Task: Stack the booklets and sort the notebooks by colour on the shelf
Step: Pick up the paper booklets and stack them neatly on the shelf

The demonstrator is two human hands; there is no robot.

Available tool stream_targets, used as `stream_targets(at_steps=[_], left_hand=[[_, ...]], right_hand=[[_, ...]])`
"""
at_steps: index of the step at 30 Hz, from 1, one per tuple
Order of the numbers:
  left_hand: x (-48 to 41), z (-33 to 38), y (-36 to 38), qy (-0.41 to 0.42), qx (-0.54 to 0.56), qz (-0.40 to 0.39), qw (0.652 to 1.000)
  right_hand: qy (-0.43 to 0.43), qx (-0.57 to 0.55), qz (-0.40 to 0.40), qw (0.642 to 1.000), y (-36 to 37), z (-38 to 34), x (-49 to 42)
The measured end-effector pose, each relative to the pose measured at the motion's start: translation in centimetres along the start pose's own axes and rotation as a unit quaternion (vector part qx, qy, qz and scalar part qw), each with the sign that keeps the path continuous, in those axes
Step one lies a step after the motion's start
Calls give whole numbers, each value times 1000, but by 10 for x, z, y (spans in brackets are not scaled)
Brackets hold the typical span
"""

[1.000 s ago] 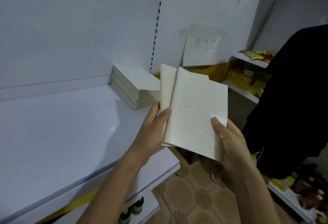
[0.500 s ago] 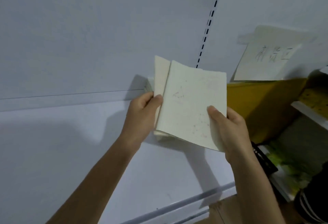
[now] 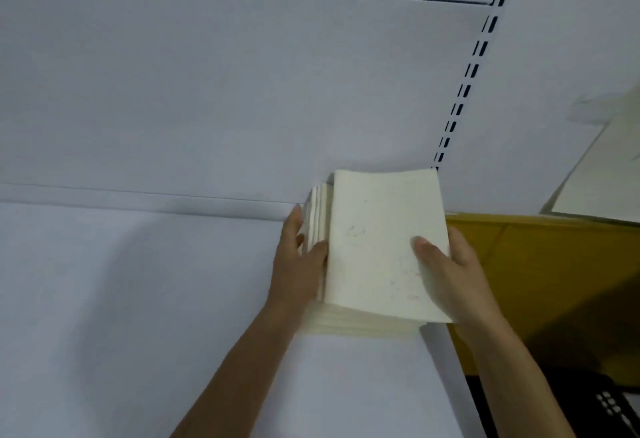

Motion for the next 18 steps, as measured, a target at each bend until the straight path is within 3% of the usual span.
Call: stream_targets(at_steps=[5,8,11,15,18], left_hand=[[5,-6,-2,-91,74,-58,991],[5,-5,0,-67,11,-80,995],[7,-4,1,-96,34,-99,990],[3,1,-5,-88,42,-117,988],[1,-6,-1,-126,49,-100,986]], right_hand=[[142,-141,-83,976,16,34,-19],[154,-164,-90,970,19,40,-25],[158,-132,-90,974,25,40,-24],[213,-264,-125,933,26,42,-21],[229,-271,-94,930,27,51,-20]])
Point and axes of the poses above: each hand's wrist, its own x-axis away from the middle knuckle, its own y-axis out of the palm, z = x × y, the point moved 5 cm from there along -x, towards the middle knuckle, and after that the axes turned 6 degrees about -x, right-handed, at the moved point
